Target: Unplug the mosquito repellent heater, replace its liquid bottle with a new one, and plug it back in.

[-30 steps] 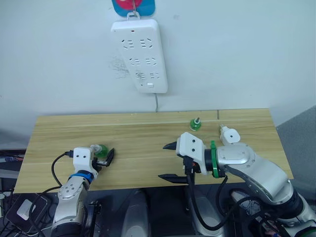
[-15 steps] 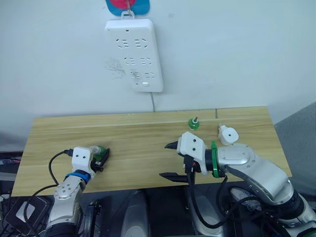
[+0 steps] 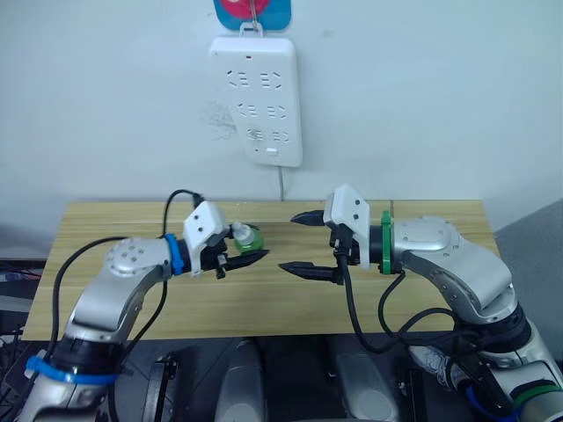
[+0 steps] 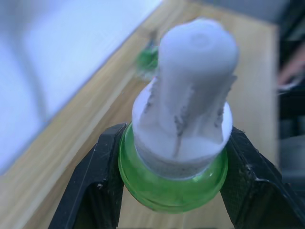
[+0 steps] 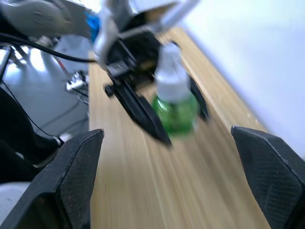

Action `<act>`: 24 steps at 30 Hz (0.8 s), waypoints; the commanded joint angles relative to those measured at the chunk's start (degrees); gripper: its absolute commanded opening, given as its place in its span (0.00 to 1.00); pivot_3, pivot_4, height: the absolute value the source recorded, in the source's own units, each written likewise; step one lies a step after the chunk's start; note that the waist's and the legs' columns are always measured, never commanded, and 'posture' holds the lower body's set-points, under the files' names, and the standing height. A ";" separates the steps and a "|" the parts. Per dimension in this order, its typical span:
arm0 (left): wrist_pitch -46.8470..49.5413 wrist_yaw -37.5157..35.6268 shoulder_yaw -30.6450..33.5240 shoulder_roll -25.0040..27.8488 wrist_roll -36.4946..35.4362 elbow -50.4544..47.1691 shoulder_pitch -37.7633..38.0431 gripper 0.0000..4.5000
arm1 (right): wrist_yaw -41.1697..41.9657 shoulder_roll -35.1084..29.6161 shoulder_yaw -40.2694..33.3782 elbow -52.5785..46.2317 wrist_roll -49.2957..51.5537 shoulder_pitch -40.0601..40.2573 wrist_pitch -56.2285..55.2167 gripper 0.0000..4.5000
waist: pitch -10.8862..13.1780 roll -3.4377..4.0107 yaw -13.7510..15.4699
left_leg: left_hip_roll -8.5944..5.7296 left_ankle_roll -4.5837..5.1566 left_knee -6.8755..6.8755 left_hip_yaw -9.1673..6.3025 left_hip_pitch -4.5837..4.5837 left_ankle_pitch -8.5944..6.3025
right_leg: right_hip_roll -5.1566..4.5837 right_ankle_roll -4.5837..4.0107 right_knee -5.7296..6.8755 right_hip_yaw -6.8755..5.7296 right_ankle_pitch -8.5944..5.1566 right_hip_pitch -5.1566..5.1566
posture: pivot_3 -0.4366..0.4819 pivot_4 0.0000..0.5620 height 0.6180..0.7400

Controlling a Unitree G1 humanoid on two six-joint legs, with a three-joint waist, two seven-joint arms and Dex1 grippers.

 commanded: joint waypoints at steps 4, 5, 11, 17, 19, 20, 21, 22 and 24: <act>0.73 -7.49 -3.45 1.41 -0.32 -0.10 -6.74 0.50 | -1.44 2.97 -0.73 1.79 1.04 -2.14 0.06 1.00 | -1.00 -0.03 -0.70 | -0.03 0.00 0.04 -0.02 -0.03 0.01 | -0.02 -0.01 0.01 -0.02 0.01 0.00 | 0.35 0.30 0.88; 0.55 -8.48 -3.94 1.55 -0.18 0.08 -7.48 0.50 | -1.89 3.56 -0.68 2.29 0.93 -2.59 0.06 1.00 | -1.18 -0.03 -0.75 | -0.03 -0.01 0.06 -0.02 -0.03 0.02 | -0.02 -0.01 0.06 -0.03 0.01 0.00 | 0.34 0.29 0.88; -1.41 -10.80 -4.81 1.23 1.54 1.62 -8.96 0.50 | -3.57 5.89 -0.14 4.13 0.82 -3.95 0.24 1.00 | -2.38 -0.02 -0.90 | -0.02 -0.01 0.09 -0.04 -0.01 0.04 | 0.00 -0.02 0.16 -0.03 0.01 -0.02 | 0.34 0.28 0.88; -2.17 -12.14 -4.61 0.86 1.89 2.61 -9.10 0.50 | -3.73 6.57 0.60 4.40 0.21 -4.16 -1.10 0.79 | -2.79 -0.01 -0.93 | -0.05 0.00 0.46 -0.08 -0.02 0.04 | 0.01 -0.02 0.52 -0.03 0.01 -0.02 | 0.34 0.27 0.88; -2.35 -12.31 -4.55 0.72 2.04 2.88 -9.13 0.50 | -3.51 6.66 0.87 4.34 0.24 -4.12 -1.10 0.63 | -2.90 -0.02 -0.93 | -0.04 0.00 0.60 -0.09 -0.02 0.04 | 0.02 -0.02 0.61 -0.02 0.01 -0.01 | 0.34 0.27 0.88; -2.50 -12.39 -4.53 0.67 2.06 2.91 -9.12 0.50 | -3.36 6.57 1.27 4.20 0.08 -4.02 -1.15 0.55 | -3.02 -0.02 -0.94 | -0.04 0.00 0.69 -0.09 -0.02 0.03 | 0.03 -0.05 0.66 -0.02 0.03 0.00 | 0.34 0.26 0.88; -2.67 -12.40 -4.49 0.56 2.03 2.83 -9.14 0.50 | -3.29 6.45 1.79 4.16 -0.32 -3.91 -1.26 0.46 | -3.12 -0.03 -0.95 | -0.05 0.01 0.76 -0.09 -0.02 0.03 | 0.04 -0.07 0.71 -0.01 0.04 0.01 | 0.34 0.26 0.88; -2.77 -12.40 -4.47 0.47 2.01 2.77 -9.15 0.50 | -3.25 6.34 2.17 4.16 -0.63 -3.85 -1.38 0.38 | -3.21 -0.04 -0.97 | -0.04 0.01 0.81 -0.09 -0.01 0.04 | 0.04 -0.08 0.75 0.00 0.05 0.02 | 0.34 0.26 0.88; -2.82 -12.21 -4.44 0.09 1.97 2.62 -9.36 0.50 | -3.39 6.28 2.64 4.33 -1.11 -3.77 -1.54 0.23 | -3.32 -0.04 -1.04 | -0.06 0.02 0.86 -0.10 0.01 0.04 | 0.04 -0.08 0.87 0.00 0.05 0.02 | 0.34 0.26 0.88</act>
